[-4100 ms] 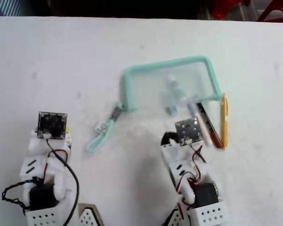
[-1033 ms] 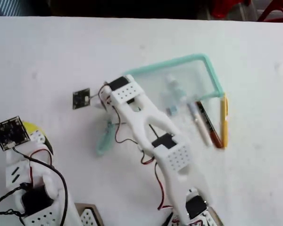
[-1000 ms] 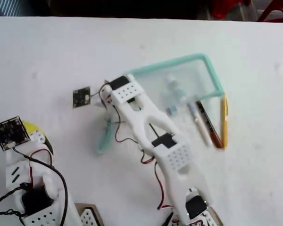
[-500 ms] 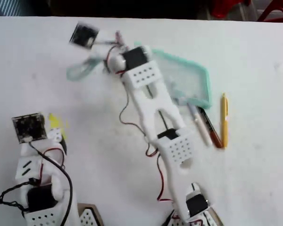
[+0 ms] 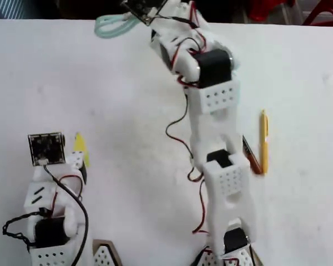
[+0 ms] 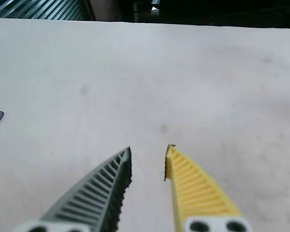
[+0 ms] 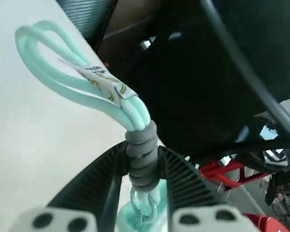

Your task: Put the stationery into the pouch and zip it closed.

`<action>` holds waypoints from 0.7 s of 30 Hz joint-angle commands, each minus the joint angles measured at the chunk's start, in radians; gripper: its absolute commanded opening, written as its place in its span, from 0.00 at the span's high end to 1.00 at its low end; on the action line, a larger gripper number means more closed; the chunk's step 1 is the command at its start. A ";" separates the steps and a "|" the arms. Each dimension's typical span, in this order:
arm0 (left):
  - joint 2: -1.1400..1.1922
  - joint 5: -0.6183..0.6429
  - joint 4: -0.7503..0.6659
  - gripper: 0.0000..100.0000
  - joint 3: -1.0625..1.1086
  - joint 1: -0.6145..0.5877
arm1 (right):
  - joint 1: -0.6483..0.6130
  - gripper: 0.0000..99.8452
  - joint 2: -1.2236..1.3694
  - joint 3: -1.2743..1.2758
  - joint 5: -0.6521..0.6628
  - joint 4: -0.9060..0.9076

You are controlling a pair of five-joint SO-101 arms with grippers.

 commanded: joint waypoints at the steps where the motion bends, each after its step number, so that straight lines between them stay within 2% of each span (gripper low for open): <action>1: -0.007 -0.005 0.008 0.85 -0.008 0.015 | -0.028 0.98 -0.156 -0.032 -0.006 -0.038; 6: -0.007 -0.005 0.008 0.85 -0.006 0.015 | -0.058 0.98 -0.225 -0.032 -0.018 -0.048; 12: -0.007 -0.005 0.008 0.85 -0.006 0.015 | -0.053 0.98 -0.228 -0.031 -0.172 -0.035; 21: -0.007 -0.008 0.008 0.85 -0.055 0.016 | -0.094 0.98 -0.226 -0.031 -0.224 0.159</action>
